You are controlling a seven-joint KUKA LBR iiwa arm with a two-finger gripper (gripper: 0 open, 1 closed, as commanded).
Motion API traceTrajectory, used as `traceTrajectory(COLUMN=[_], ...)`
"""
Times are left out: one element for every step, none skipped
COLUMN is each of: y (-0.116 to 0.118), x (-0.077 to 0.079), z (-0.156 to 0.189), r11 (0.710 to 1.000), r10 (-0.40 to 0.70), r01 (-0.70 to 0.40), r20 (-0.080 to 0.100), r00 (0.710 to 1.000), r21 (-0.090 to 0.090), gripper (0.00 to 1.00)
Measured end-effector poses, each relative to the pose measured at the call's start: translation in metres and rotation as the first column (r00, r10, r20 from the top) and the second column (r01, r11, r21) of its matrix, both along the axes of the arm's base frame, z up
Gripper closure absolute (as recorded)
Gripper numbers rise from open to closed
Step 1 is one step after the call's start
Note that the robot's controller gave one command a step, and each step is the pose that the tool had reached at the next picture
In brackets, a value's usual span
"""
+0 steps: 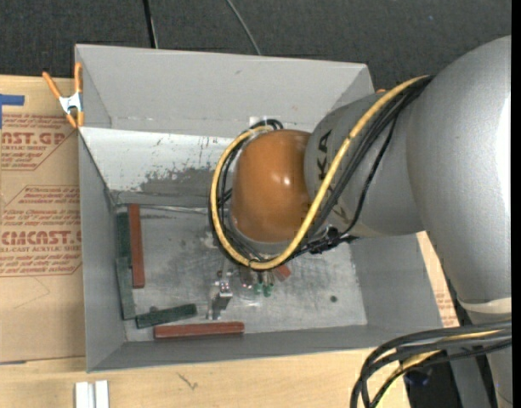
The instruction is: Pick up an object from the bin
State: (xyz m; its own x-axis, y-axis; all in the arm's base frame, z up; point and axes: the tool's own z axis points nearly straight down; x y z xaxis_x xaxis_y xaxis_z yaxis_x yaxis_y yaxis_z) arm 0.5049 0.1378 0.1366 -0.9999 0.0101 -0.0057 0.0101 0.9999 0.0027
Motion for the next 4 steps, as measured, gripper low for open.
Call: traceTrajectory(y=[0.0009, 0.0011, 0.0011, -0.0071], x=[-0.0033, -0.0013, -0.0015, -0.0092], z=[-0.0535, -0.0520, -0.0520, -0.0485], r11=[1.000, 1.000, 1.000, 0.997], r10=[0.029, 0.027, 0.028, 0.071], r01=[-0.029, -0.027, -0.028, -0.071], r20=[-0.007, -0.002, -0.002, 0.009], r00=[1.000, 1.000, 1.000, 0.997], r21=[-0.002, -0.001, -0.001, 0.001], gripper=[1.00, 0.00, 0.00, 0.00])
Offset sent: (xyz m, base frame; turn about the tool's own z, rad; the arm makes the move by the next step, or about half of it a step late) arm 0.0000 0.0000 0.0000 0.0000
